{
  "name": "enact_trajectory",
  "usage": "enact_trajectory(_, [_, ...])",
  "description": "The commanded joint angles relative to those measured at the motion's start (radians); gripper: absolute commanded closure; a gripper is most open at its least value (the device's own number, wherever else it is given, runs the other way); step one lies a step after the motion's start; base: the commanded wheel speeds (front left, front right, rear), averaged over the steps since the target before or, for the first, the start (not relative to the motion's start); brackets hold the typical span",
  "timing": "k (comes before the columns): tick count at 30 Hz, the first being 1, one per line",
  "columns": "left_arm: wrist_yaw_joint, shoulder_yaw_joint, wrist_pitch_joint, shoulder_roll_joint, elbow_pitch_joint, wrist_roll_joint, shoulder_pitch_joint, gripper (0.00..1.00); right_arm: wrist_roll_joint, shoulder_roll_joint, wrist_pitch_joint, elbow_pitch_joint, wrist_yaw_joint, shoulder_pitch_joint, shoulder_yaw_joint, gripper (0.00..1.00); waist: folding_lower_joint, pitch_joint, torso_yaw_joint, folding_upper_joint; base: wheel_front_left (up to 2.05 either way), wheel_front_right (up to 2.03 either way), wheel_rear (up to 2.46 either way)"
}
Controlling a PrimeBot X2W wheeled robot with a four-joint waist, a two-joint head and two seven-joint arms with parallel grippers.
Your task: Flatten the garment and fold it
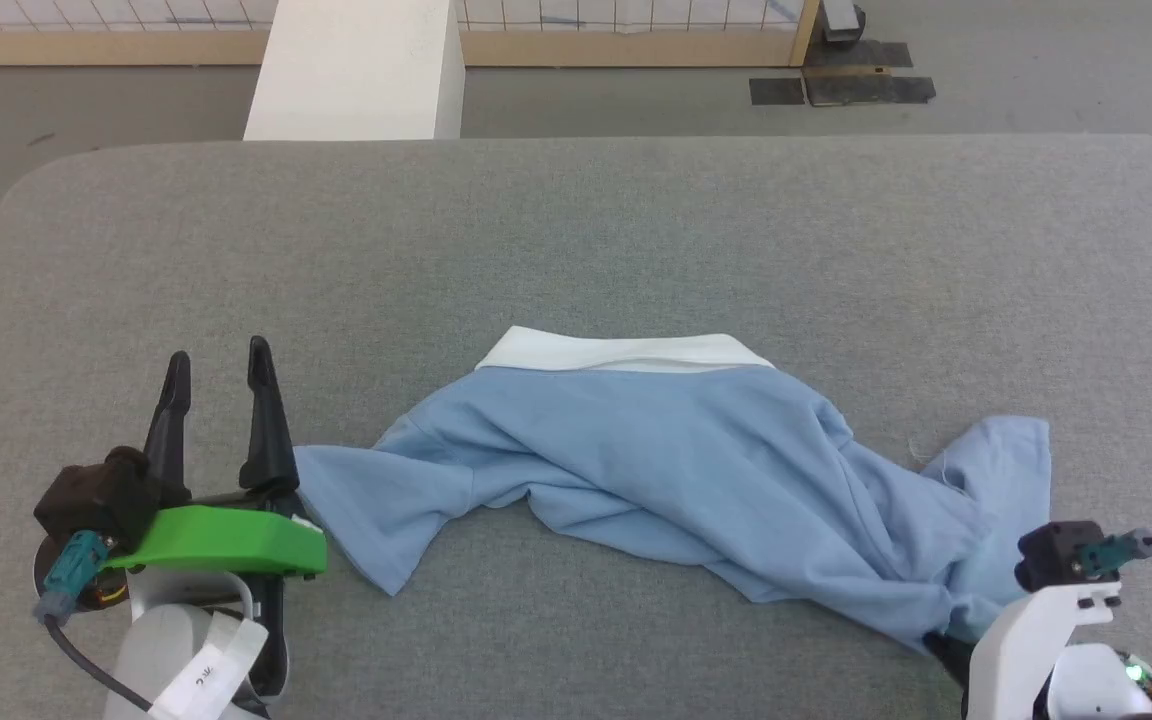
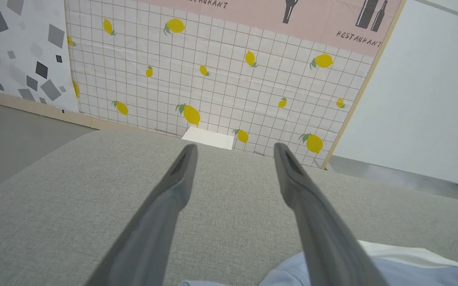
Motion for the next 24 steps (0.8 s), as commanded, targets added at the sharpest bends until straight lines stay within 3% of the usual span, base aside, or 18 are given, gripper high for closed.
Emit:
enact_trajectory(1, [0.002, -0.001, -0.005, -0.004, 0.004, 0.003, 0.012, 0.00, 0.005, 0.001, -0.026, -0.007, -0.001, -0.019, -0.004, 0.00, 0.0000, 0.001, -0.001, 0.0000, 0.00, 0.00, 0.00])
enact_trajectory(8, [0.004, -0.003, -0.005, -0.004, 0.008, 0.002, 0.014, 0.00, 0.039, 0.012, -0.279, -0.051, -0.001, -0.161, -0.050, 0.00, 0.0000, -0.003, 0.003, 0.0000, 0.00, 0.00, 0.00])
enact_trajectory(13, [0.005, -0.007, -0.005, -0.004, 0.001, 0.001, 0.010, 0.00, 0.008, -0.006, -0.384, 0.006, -0.001, -0.265, -0.032, 0.00, 0.0000, 0.010, 0.015, 0.0000, 0.00, 0.00, 0.00])
enact_trajectory(19, [0.004, -0.016, -0.005, -0.004, -0.008, -0.001, -0.007, 0.00, -0.029, -0.050, -0.316, 0.133, -0.001, -0.437, 0.104, 0.00, 0.0000, 0.060, 0.043, 0.0000, 0.00, 0.00, 0.00])
enact_trajectory(24, [0.003, -0.029, -0.005, -0.004, -0.011, -0.008, -0.034, 0.00, -0.062, -0.100, -0.131, 0.244, -0.001, -0.615, 0.263, 0.00, 0.0000, 0.120, 0.080, 0.0000, 0.00, 0.00, 0.00])
